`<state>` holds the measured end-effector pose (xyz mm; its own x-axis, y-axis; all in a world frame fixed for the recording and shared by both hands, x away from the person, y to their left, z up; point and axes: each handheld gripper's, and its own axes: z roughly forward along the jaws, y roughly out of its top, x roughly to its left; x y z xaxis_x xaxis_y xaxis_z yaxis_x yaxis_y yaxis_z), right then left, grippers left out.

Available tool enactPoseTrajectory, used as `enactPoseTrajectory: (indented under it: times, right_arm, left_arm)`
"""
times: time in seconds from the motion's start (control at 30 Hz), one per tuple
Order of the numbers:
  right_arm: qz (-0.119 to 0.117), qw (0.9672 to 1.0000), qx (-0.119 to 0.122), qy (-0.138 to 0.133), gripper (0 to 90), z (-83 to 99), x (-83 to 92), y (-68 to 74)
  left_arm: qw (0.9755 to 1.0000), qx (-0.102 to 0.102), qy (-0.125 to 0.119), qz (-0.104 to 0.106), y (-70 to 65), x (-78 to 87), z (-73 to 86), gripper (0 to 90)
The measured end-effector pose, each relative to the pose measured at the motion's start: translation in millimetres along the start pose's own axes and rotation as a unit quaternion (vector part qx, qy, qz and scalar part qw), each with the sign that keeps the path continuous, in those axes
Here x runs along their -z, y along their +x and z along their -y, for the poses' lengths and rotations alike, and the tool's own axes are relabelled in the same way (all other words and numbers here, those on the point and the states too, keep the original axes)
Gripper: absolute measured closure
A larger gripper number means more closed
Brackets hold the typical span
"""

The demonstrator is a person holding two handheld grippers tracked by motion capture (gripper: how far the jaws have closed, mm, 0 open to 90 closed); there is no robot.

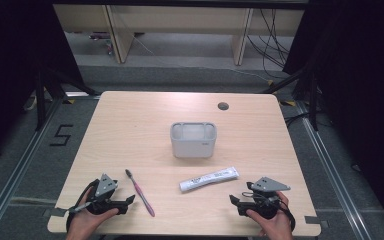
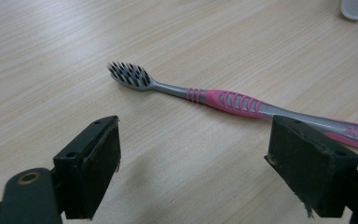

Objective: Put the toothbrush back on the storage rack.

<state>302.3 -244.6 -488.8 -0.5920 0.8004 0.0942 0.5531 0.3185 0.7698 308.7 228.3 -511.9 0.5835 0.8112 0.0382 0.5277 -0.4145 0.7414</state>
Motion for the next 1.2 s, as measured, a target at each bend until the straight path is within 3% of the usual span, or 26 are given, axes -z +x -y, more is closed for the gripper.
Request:
enactPoseTrajectory:
  times: [0.3, 0.33, 0.43, 0.63, 0.7, 0.8, 0.83, 1.2]
  right_arm:
    - [0.000, 1.0000, -0.002, -0.002, 21.6, 0.4, -0.7, 0.1]
    - [-0.002, 0.9998, -0.017, 0.001, 21.6, 0.7, -0.3, 2.8]
    - [0.000, 1.0000, -0.005, -0.001, 21.7, 0.7, -1.1, 0.9]
    - [-0.004, 1.0000, 0.000, -0.002, 21.8, 0.6, -1.4, -1.8]
    - [-0.010, 0.9999, -0.010, -0.003, 21.9, 0.8, -1.6, -1.7]
    - [0.000, 1.0000, -0.005, -0.004, 21.9, 1.0, -1.2, -2.3]
    - [-0.001, 1.0000, -0.008, -0.005, 21.9, 1.1, -1.3, -2.1]
    - [-0.002, 0.9999, -0.009, -0.007, 22.1, 1.6, -1.5, -4.7]
  left_arm:
    - [0.9999, -0.006, 0.007, -0.005, 0.4, 0.4, -0.5, 16.7]
    - [1.0000, -0.007, 0.007, -0.003, 0.4, 0.2, -0.4, 16.7]
    - [1.0000, -0.006, 0.002, 0.002, 0.0, -0.3, -0.2, 16.7]
    - [1.0000, 0.003, 0.002, 0.009, -2.2, 0.0, -0.7, 17.2]
    - [0.9999, 0.004, -0.001, 0.009, -2.2, 0.3, -1.2, 17.2]
    - [0.9999, 0.008, 0.002, 0.015, -2.7, 1.9, -2.3, 18.1]
    - [0.9994, 0.027, -0.011, 0.019, -5.8, 0.6, -2.7, 18.1]
    - [0.9988, 0.038, -0.006, 0.029, -15.5, -2.3, -8.5, 32.4]
